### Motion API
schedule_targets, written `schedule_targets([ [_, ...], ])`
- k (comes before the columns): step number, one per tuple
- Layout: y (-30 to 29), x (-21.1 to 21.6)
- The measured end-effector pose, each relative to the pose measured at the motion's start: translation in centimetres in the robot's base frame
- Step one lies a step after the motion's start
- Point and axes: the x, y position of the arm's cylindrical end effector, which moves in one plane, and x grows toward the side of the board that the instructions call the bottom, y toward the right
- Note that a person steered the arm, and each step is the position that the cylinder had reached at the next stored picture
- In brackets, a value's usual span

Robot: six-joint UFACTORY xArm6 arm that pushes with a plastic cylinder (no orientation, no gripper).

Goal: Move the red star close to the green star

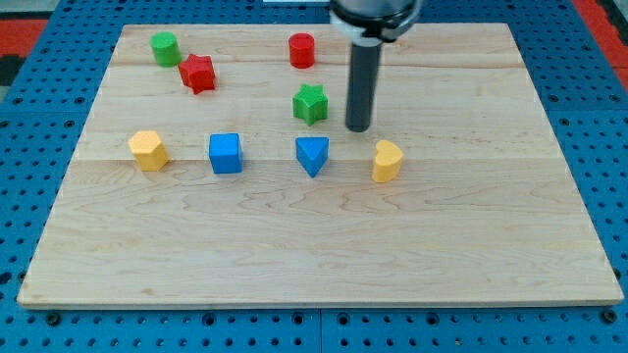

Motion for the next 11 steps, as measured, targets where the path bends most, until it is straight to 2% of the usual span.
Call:
schedule_targets([
  [1, -5.8, -2.0],
  [2, -7.8, -4.9],
  [3, -7.4, -7.1],
  [4, -12.4, -3.3],
  [5, -21.1, -1.7],
  [6, -27.7, -6.0],
  [7, -27.2, -9.6],
  [8, -20.9, -9.8],
  [9, -17.1, -9.8],
  [11, -13.4, -9.7],
])
